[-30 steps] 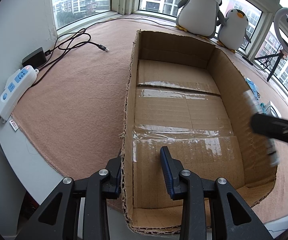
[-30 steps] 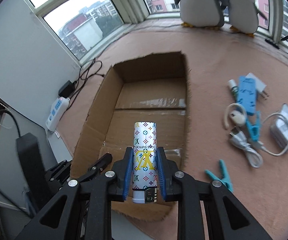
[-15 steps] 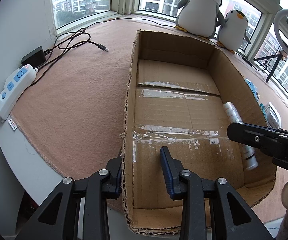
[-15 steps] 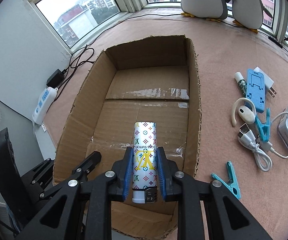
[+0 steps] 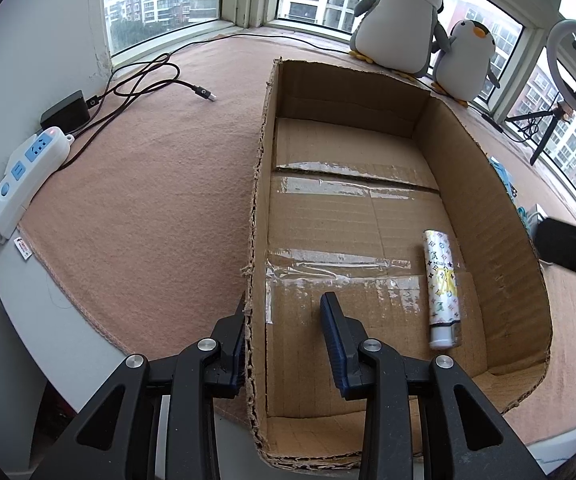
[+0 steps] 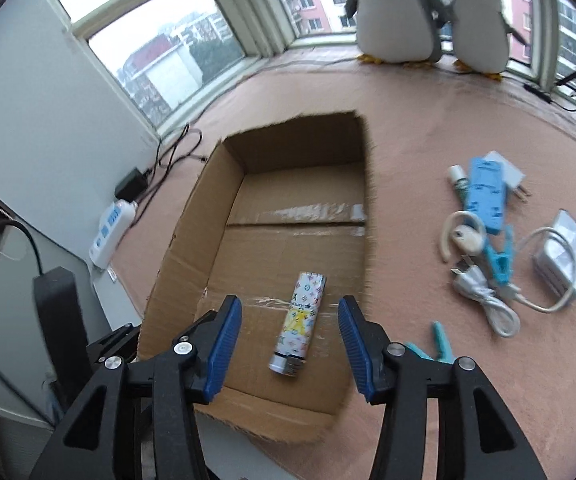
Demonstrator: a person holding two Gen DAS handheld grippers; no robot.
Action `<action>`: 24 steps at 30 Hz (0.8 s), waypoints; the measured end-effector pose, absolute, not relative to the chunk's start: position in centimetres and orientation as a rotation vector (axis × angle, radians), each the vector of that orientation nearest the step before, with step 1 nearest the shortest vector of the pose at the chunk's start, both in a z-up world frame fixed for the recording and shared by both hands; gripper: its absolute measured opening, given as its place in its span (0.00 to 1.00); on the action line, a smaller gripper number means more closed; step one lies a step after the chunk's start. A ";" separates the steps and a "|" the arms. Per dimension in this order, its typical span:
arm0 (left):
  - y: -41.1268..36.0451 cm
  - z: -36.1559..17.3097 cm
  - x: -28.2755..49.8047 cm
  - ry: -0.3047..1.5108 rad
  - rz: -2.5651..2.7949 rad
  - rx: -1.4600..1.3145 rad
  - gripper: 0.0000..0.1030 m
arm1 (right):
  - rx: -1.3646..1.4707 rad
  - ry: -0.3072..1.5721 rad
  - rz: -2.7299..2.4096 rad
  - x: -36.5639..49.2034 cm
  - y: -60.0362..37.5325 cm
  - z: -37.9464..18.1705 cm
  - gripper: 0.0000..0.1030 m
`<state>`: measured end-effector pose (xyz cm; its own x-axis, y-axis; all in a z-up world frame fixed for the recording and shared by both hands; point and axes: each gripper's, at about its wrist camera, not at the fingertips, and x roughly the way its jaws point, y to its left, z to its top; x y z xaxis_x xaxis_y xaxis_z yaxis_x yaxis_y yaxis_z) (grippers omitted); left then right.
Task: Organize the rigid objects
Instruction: 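Carry the power bank into the cardboard box and open the right tool, then close the right tool on the teal clothespin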
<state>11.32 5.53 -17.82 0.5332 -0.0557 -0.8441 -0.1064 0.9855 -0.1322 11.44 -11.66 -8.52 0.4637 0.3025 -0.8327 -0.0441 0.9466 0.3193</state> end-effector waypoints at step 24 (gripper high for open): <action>5.3 -17.8 11.3 1.009 0.030 -0.169 0.34 | 0.029 1.190 0.098 9.3 -16.0 -14.7 0.35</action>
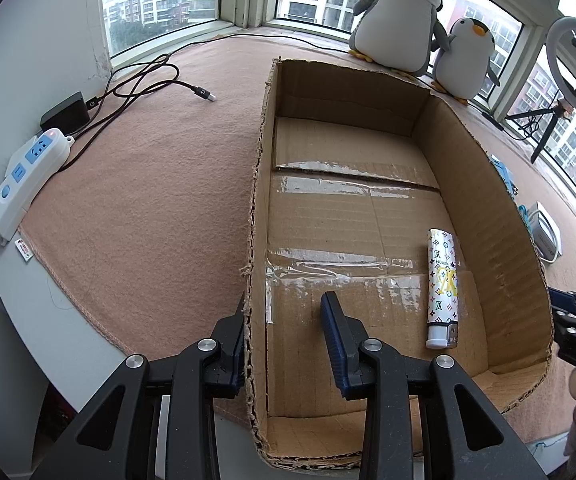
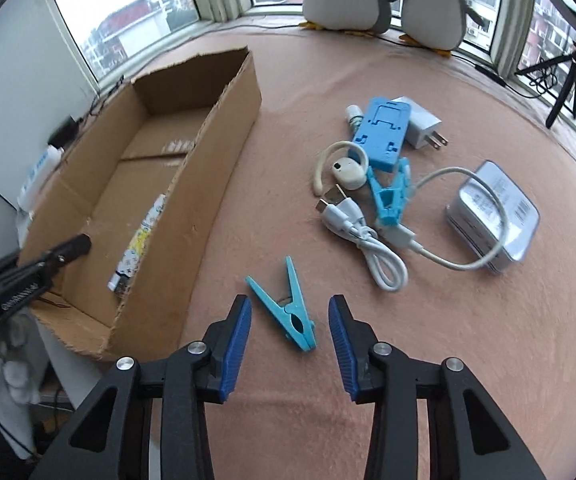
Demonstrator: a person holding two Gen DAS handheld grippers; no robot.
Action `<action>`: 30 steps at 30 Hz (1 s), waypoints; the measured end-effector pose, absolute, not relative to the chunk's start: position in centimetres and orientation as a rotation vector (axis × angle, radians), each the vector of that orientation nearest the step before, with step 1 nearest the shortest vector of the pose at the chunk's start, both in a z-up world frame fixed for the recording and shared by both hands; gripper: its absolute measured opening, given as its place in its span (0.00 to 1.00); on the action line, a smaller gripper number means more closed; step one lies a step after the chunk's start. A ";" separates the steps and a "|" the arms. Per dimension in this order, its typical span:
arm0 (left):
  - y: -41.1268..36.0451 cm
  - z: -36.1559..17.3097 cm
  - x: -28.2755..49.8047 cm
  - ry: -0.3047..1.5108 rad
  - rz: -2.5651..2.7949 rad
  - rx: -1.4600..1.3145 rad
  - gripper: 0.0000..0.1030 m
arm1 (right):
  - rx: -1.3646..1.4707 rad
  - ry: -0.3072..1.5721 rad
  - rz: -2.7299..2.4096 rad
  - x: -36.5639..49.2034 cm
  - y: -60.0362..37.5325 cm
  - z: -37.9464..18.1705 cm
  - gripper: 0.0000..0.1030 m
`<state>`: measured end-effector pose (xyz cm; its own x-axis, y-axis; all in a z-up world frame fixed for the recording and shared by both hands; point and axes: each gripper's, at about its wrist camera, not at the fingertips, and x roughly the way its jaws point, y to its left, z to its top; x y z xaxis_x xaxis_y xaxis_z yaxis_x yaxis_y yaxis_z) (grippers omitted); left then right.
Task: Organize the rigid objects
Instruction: 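Close the right tool on the teal clothespin, then carry the teal clothespin into the box and open the right tool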
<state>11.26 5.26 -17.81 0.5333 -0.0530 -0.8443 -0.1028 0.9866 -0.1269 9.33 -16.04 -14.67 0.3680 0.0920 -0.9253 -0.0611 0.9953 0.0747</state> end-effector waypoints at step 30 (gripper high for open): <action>5.3 -17.9 11.3 1.008 0.030 -0.168 0.34 | -0.043 1.173 0.053 9.4 -14.9 -14.7 0.21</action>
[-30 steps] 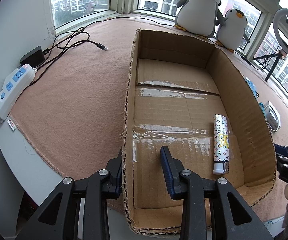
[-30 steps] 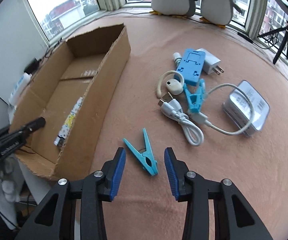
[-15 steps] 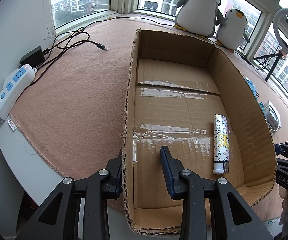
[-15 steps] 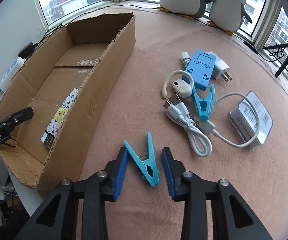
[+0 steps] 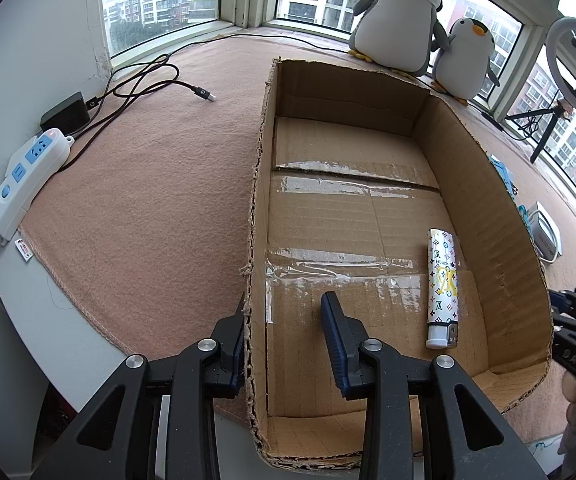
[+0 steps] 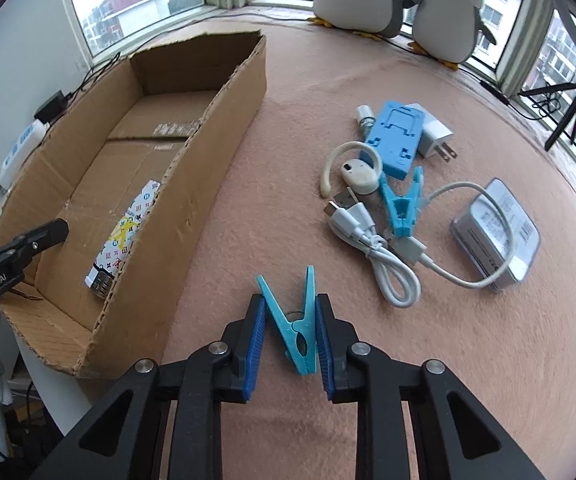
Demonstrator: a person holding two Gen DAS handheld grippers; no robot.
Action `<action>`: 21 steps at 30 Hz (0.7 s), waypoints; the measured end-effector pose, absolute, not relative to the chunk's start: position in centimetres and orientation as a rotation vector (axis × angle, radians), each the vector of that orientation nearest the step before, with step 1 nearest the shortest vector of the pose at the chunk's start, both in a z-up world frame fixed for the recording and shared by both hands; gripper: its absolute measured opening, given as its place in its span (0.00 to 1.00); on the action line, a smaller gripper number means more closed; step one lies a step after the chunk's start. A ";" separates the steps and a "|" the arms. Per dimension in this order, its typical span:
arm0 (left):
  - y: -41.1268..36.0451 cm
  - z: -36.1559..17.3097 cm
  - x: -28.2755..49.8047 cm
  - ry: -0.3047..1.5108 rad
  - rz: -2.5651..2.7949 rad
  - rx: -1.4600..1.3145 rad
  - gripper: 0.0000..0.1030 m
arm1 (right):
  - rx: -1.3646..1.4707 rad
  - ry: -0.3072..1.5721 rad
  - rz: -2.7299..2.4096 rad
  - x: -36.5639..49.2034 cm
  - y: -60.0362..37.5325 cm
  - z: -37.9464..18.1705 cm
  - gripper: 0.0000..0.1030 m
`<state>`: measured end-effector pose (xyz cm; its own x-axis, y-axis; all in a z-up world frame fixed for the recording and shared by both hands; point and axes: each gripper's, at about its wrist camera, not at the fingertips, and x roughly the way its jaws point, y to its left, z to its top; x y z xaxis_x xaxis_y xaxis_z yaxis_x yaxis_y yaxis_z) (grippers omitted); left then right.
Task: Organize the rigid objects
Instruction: 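Carry the teal clothespin into the box and open the right tool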
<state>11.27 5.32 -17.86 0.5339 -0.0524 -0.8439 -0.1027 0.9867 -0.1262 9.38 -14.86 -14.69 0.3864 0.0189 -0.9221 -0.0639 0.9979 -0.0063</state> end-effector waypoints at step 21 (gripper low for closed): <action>5.2 -17.9 11.2 1.008 0.031 -0.171 0.34 | 0.043 0.996 0.249 10.0 -7.6 -7.9 0.21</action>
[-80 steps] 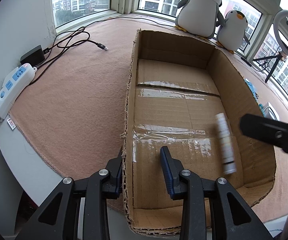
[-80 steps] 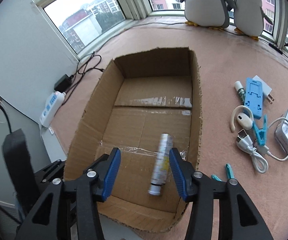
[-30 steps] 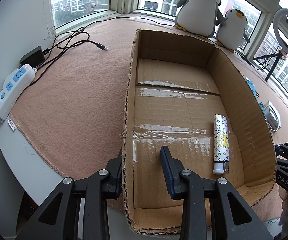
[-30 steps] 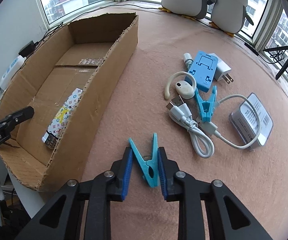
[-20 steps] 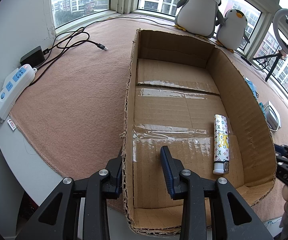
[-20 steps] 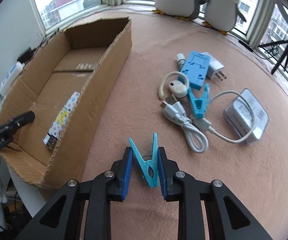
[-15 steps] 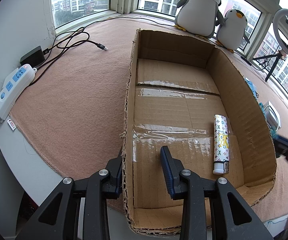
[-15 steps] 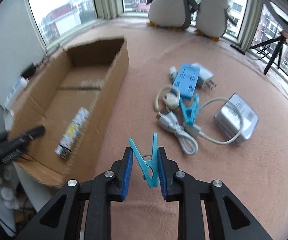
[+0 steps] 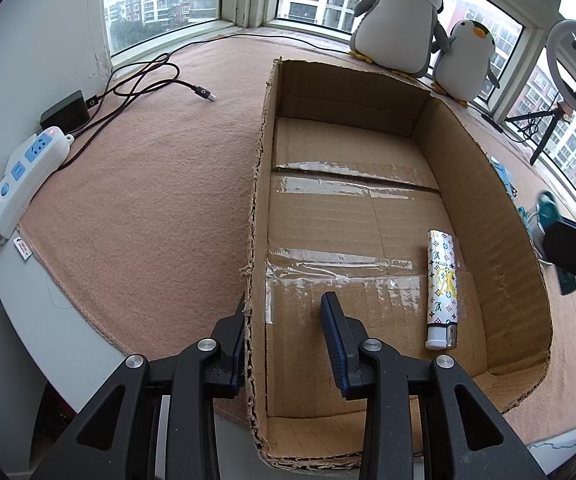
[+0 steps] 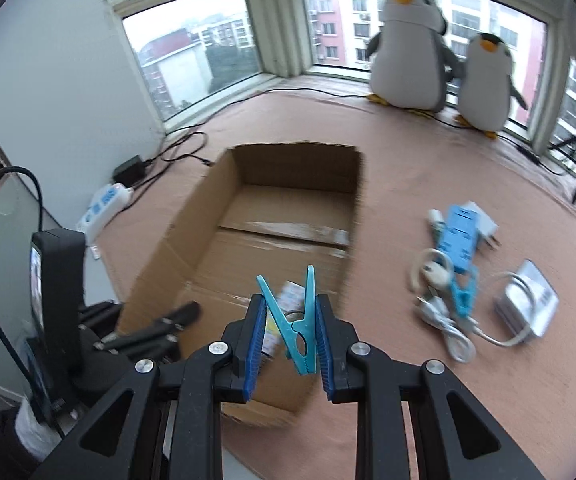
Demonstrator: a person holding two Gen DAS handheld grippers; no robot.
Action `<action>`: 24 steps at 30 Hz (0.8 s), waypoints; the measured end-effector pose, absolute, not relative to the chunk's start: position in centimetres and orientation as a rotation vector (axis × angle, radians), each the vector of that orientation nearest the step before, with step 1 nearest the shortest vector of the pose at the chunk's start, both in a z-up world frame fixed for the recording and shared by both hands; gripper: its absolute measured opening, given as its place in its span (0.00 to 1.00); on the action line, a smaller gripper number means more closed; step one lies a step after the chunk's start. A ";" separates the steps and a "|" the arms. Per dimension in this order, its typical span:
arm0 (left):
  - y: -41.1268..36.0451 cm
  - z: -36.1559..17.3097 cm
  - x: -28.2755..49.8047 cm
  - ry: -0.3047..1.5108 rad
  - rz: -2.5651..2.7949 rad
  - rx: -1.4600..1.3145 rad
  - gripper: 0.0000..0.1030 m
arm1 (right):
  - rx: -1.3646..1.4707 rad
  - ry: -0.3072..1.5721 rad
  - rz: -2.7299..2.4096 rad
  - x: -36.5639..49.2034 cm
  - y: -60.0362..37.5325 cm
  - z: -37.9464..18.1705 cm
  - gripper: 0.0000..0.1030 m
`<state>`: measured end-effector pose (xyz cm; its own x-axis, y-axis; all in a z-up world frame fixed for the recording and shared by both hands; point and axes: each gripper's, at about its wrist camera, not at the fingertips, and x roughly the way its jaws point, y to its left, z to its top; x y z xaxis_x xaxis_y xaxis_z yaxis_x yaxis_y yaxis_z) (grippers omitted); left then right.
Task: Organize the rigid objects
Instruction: 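Carry the teal clothespin into the box and open the right tool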
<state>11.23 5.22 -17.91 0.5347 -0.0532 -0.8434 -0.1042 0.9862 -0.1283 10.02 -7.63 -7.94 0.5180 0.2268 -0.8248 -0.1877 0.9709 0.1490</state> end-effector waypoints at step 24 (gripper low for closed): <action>5.3 -17.9 11.2 1.007 0.030 -0.173 0.35 | 0.052 1.077 0.296 13.2 -4.0 -11.2 0.30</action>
